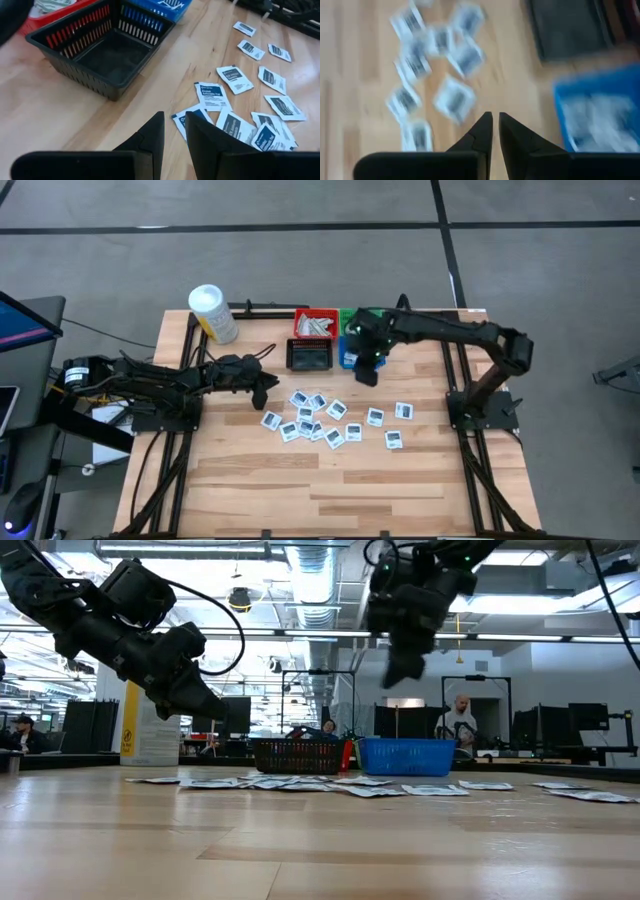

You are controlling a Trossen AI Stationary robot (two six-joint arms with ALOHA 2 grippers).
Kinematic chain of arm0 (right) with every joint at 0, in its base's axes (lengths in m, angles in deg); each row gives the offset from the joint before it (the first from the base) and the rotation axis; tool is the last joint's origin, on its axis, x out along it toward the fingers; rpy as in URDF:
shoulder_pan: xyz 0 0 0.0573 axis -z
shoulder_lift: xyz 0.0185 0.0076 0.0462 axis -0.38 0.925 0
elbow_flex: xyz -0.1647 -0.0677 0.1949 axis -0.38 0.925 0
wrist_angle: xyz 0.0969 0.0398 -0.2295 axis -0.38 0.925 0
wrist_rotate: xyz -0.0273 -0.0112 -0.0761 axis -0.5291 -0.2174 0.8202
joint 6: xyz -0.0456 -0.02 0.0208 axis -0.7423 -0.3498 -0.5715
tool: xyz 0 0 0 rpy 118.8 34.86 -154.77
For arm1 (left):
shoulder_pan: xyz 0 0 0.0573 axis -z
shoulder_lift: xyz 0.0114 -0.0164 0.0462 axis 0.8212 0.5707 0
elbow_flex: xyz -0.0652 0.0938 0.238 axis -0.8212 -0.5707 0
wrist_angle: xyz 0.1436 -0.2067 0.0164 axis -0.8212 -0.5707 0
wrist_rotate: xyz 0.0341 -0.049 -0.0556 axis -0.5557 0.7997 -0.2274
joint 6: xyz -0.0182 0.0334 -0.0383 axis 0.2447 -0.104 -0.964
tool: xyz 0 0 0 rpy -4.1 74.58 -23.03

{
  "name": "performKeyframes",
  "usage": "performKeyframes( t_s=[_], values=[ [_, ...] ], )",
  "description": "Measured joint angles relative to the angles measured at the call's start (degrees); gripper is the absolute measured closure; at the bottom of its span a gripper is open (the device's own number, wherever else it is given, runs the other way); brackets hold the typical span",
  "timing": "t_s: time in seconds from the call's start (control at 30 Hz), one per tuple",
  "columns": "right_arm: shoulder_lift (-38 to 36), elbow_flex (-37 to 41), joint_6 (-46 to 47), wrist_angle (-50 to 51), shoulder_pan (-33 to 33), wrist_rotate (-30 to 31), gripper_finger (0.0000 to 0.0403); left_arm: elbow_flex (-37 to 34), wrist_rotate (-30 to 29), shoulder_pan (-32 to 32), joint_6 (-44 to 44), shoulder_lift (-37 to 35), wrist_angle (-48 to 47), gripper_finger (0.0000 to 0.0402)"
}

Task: Pick & Place First Aid Supplies
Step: Put the alcohol pad into the blue basket

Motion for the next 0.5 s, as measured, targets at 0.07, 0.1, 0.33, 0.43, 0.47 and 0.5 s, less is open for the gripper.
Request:
performKeyframes(
  t_s=[0.07, 0.1, 0.33, 0.43, 0.47, 0.5],
  values=[
    [-0.4, 2.9, 3.3, -8.5, -2.0, -1.2, 0.0376, 0.0, -0.1, 0.0, 0.0, 0.0, 0.0, 0.0323],
    [-0.3, 4.3, 5.0, -13.7, -3.2, -1.3, 0.0376, 0.0, -0.1, 0.0, -0.1, 0.0, -0.1, 0.0323],
    [7.5, 8.0, 10.1, -42.9, -11.5, -1.4, 0.0367, 0.0, 1.6, 1.6, -0.2, 0.0, -1.6, 0.0323],
    [11.7, 6.6, 10.1, -47.4, -14.5, -1.4, 0.0359, 0.0, 1.8, 2.9, -0.2, 0.0, -2.9, 0.0323],
    [13.0, 6.0, 10.1, -47.2, -15.4, -1.4, 0.0355, 0.0, 1.8, 3.3, -0.2, 0.0, -3.3, 0.0323],
    [14.3, 5.2, 10.0, -47.5, -16.2, -1.4, 0.035, 0.0, 1.8, 3.8, -0.2, 0.0, -3.9, 0.0323]
  ],
)
